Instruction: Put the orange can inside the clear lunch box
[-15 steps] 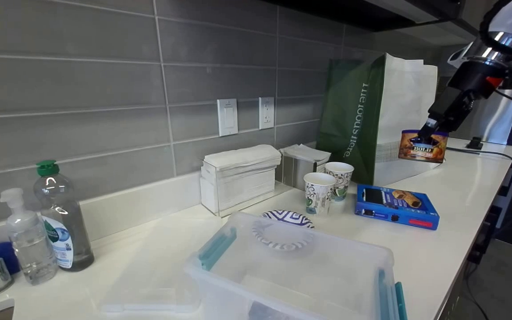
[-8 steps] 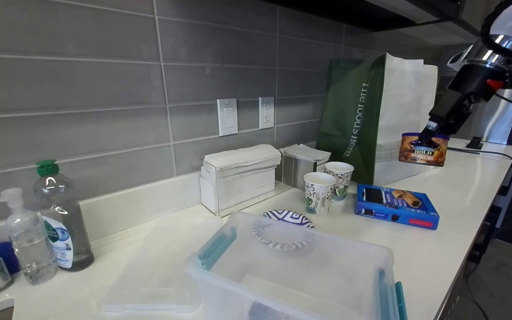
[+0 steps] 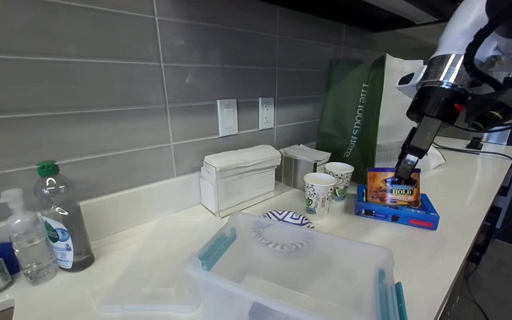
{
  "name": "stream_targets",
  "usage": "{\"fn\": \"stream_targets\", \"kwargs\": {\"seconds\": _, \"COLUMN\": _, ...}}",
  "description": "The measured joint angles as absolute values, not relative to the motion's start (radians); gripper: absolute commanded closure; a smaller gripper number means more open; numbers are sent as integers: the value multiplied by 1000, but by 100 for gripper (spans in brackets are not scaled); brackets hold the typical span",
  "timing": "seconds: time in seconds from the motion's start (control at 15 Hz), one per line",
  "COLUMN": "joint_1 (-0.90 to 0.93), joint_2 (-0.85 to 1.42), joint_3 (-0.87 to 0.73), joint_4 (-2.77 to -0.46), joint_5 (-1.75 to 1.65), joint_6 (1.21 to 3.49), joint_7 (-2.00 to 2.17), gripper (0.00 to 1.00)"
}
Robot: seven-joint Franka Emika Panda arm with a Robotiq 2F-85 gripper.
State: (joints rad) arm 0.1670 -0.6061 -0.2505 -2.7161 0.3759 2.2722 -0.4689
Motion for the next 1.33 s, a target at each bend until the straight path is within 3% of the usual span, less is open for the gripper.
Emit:
{"fn": "stream_targets", "kwargs": {"seconds": 0.47, "joint_1": 340, "joint_2": -388, "joint_3": -175, "joint_4": -2553, "joint_5": 429, "joint_6": 2295, "joint_7": -714, "gripper": 28}}
{"fn": "stream_targets", "kwargs": {"seconds": 1.33, "joint_1": 349, "joint_2": -97, "joint_3": 9, "joint_4": -2316, "joint_5": 637, "joint_6": 2380, "joint_7": -1377, "gripper": 28}}
